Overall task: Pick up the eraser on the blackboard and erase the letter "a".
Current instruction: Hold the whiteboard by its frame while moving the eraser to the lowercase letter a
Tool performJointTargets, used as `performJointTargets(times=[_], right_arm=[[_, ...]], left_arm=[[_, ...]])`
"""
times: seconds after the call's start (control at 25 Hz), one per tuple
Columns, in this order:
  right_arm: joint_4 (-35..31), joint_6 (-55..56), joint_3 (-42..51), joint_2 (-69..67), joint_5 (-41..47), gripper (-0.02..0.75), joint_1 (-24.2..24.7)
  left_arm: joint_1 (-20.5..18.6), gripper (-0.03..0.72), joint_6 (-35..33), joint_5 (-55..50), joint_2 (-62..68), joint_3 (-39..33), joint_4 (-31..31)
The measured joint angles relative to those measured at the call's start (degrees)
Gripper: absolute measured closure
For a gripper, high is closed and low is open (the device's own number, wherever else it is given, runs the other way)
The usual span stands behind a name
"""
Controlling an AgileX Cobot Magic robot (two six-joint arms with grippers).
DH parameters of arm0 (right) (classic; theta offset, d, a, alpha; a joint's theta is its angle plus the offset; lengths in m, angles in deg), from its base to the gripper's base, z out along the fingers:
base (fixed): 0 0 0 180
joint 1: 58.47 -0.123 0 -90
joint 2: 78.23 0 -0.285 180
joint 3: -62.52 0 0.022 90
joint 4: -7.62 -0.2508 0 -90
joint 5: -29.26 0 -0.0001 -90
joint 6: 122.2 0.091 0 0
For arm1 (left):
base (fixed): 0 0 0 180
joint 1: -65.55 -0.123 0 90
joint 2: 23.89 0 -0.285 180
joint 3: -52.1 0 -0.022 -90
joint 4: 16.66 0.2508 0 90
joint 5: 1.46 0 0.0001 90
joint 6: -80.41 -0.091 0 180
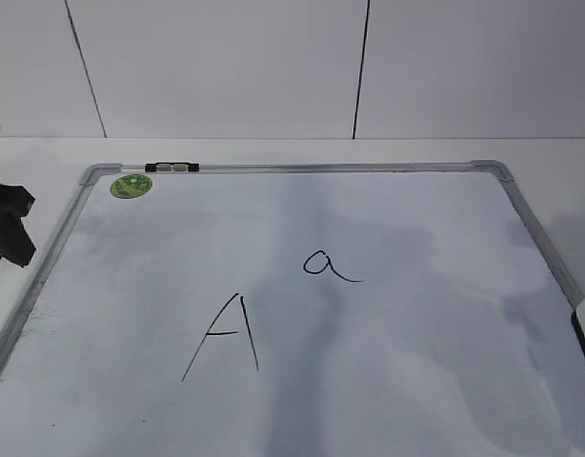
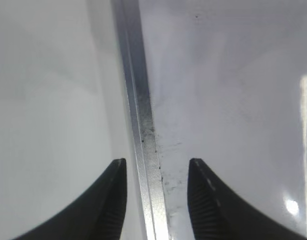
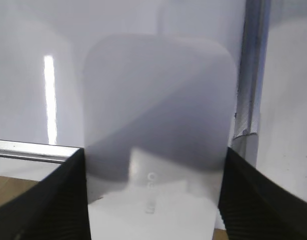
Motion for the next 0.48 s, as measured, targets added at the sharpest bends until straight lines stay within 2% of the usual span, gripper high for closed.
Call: performJointTargets(times=[0.48], right_arm=[[0.0, 0.0, 0.0, 0.0, -0.57, 0.163, 0.0]], left_arm=[[0.0, 0.437, -0.13, -0.21, 5.12, 0.11, 1.0]])
